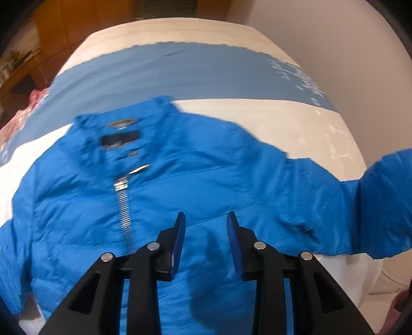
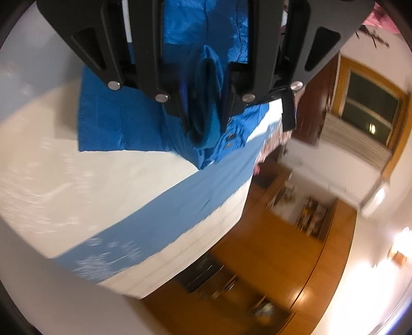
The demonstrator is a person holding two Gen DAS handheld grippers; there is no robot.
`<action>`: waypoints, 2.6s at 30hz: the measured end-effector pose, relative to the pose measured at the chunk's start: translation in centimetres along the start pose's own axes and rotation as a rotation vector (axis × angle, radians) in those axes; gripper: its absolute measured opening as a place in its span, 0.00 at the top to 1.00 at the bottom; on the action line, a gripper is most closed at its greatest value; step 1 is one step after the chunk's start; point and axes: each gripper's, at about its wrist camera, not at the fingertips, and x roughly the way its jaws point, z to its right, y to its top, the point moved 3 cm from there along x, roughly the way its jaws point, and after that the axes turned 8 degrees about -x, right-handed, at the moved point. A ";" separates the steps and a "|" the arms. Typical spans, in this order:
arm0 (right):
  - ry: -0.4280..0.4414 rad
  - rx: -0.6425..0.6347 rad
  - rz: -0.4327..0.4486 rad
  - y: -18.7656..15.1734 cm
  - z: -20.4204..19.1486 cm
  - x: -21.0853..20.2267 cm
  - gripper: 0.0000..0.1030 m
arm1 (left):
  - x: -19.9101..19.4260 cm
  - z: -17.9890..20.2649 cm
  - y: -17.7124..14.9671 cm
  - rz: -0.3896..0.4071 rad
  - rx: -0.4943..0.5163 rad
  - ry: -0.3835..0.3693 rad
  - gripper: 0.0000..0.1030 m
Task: Fold large clothes
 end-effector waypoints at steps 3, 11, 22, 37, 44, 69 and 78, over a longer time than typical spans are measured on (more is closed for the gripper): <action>0.036 -0.023 -0.092 -0.2 -2.8 5.7 0.81 | -0.6 -3.1 -0.4 0.013 -0.045 0.029 0.68; 0.015 -0.047 -0.331 -4.9 -4.2 16.3 0.76 | -0.7 -8.5 -1.5 0.006 -0.149 0.027 0.63; -0.008 -0.029 -0.298 -5.8 -2.1 10.8 0.52 | 0.3 -5.3 -2.8 -0.050 -0.153 -0.166 0.30; -0.273 0.059 -0.196 -8.3 5.3 4.2 0.52 | 3.3 -0.1 -2.6 -0.066 -0.156 -0.197 0.81; -0.274 -0.057 -0.247 -7.9 1.6 9.1 0.53 | -4.5 -7.4 -1.5 0.151 -0.205 -0.114 0.81; -0.418 -0.325 -0.418 -10.2 -3.0 21.5 0.60 | -1.1 -22.1 -4.7 0.055 -0.359 0.135 0.75; -0.443 -0.370 -0.412 -10.2 -3.3 21.9 0.58 | -2.6 -21.8 -4.6 0.050 -0.354 0.194 0.65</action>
